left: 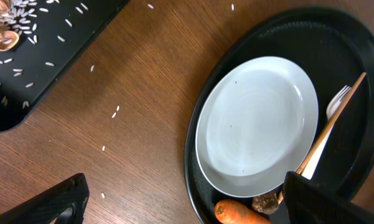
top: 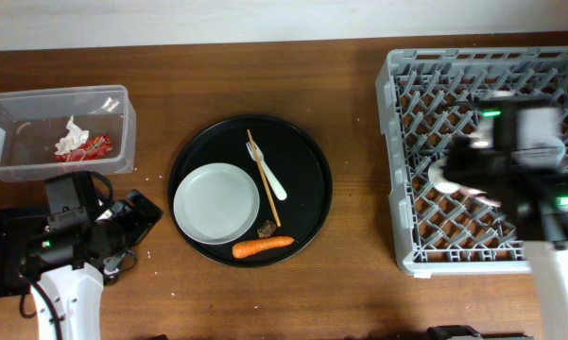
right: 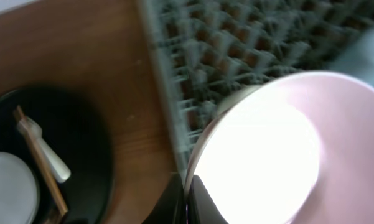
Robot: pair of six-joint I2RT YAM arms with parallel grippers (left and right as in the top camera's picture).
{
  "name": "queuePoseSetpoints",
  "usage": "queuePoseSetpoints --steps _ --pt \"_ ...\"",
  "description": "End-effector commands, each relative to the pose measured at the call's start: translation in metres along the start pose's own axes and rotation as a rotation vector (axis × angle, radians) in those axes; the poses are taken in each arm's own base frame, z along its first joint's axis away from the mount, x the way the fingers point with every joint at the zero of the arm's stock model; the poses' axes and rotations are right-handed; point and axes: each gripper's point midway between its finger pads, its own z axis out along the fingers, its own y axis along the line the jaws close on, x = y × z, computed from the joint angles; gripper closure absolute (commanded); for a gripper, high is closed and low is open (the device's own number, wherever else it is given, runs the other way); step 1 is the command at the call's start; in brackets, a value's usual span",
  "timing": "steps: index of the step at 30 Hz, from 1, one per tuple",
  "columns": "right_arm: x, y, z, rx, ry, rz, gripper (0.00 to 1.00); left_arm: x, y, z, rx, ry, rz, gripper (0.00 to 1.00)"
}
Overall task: Sort waste into correct bins and load items into the dishwasher rack
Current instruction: 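Carry the pink bowl right and set it in the rack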
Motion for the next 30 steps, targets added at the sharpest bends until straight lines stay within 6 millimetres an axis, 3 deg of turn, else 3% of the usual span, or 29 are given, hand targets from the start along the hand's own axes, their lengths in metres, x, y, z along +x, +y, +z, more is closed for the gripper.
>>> queuePoseSetpoints --steps 1,4,9,12,15,20,23,26,30 --pt "-0.013 -0.030 0.003 -0.179 0.026 0.065 0.96 -0.001 -0.001 -0.001 0.008 -0.004 -0.011 0.01" --pt "-0.028 -0.061 0.015 -0.386 0.025 0.215 0.96 -0.001 -0.001 -0.001 0.008 -0.004 -0.011 0.01" --pt "-0.041 -0.078 0.046 -0.705 0.016 0.293 0.96 -0.001 -0.001 -0.001 0.008 -0.004 -0.011 0.01" --pt "-0.039 -0.095 0.076 -0.791 0.067 0.412 0.96 -0.001 -0.001 -0.001 0.008 -0.005 -0.010 0.01" --pt "-0.043 -0.099 0.086 -0.904 0.058 0.472 0.96 -0.001 0.000 -0.001 0.008 -0.004 -0.011 0.01" --pt "-0.037 -0.116 0.089 -0.877 0.055 0.525 0.96 -0.001 -0.001 -0.001 0.008 -0.004 -0.011 0.01" --pt "-0.017 -0.126 0.103 -0.803 0.125 0.594 0.96 -0.001 -0.001 -0.001 0.008 -0.004 -0.011 0.01" --pt "-0.007 -0.134 0.104 -0.797 0.151 0.680 0.96 -0.001 0.000 -0.001 0.008 -0.004 -0.011 0.01" --pt "0.013 -0.159 0.105 -0.711 0.181 0.772 0.96 -0.001 -0.001 -0.001 0.009 -0.004 -0.010 0.01"
